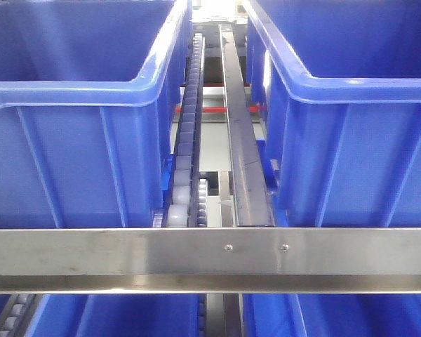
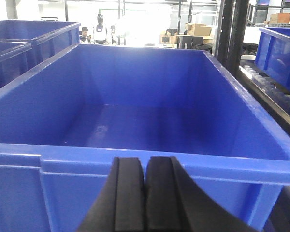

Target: Pick and sort blue part to right shelf

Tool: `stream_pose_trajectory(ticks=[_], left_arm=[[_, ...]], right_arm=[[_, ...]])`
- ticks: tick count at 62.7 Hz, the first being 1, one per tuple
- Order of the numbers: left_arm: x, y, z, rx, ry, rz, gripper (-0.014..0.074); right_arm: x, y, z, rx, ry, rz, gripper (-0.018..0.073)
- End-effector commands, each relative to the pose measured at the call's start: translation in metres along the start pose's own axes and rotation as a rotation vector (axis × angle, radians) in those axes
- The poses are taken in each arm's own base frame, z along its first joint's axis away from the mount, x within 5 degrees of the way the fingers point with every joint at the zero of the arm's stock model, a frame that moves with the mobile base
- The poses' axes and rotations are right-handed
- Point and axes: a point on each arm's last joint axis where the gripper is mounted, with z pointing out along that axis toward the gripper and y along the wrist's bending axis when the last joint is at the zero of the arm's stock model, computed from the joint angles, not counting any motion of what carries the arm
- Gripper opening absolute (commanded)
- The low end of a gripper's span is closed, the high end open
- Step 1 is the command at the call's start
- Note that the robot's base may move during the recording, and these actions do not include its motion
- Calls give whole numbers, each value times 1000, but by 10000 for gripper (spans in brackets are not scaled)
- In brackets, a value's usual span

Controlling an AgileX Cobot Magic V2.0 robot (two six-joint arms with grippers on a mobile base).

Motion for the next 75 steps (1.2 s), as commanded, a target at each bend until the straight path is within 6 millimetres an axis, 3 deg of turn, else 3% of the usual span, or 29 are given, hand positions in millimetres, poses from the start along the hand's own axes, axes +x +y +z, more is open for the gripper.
stream_pose_trajectory(ticks=[1, 75], left_arm=[[-1, 0, -1, -4, -74, -14, 134], [0, 0, -2, -2, -72, -12, 134]], right_arm=[[-17, 1, -3, -7, -129, -10, 57], [-17, 1, -3, -7, -128, -10, 57]])
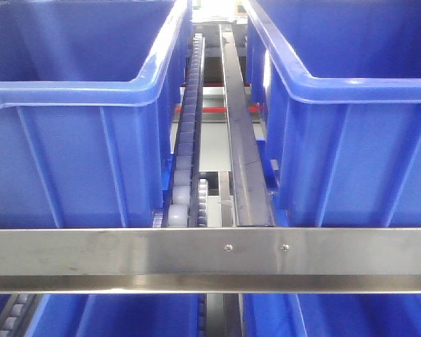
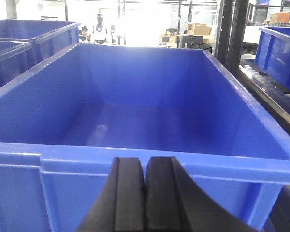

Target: Pick and sort blue part to right shelf

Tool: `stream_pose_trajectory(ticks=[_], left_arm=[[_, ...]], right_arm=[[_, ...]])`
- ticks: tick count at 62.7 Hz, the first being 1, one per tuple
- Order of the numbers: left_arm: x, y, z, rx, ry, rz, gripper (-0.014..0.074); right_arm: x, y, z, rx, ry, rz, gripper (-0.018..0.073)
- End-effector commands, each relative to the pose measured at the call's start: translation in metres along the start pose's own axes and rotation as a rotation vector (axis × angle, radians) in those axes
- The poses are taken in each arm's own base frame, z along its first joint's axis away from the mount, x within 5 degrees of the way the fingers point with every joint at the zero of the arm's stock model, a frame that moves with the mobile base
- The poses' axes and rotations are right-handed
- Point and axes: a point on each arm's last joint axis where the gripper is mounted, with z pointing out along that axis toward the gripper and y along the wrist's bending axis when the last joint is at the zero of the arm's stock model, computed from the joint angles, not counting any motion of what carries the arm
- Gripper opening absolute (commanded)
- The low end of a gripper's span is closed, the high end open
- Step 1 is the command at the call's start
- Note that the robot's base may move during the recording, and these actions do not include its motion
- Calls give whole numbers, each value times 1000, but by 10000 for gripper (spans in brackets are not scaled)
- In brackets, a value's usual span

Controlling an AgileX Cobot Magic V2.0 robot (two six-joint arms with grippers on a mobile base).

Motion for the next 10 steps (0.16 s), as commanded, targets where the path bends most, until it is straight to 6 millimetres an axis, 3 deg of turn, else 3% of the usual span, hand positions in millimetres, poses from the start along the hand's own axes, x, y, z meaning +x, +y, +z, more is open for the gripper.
stream_pose_trajectory(ticks=[1, 10], left_arm=[[-1, 0, -1, -4, -76, -8, 134], [-1, 0, -1, -4, -76, -8, 134]], right_arm=[[-17, 1, -3, -7, -128, -10, 57], [-17, 1, -3, -7, -128, -10, 57]])
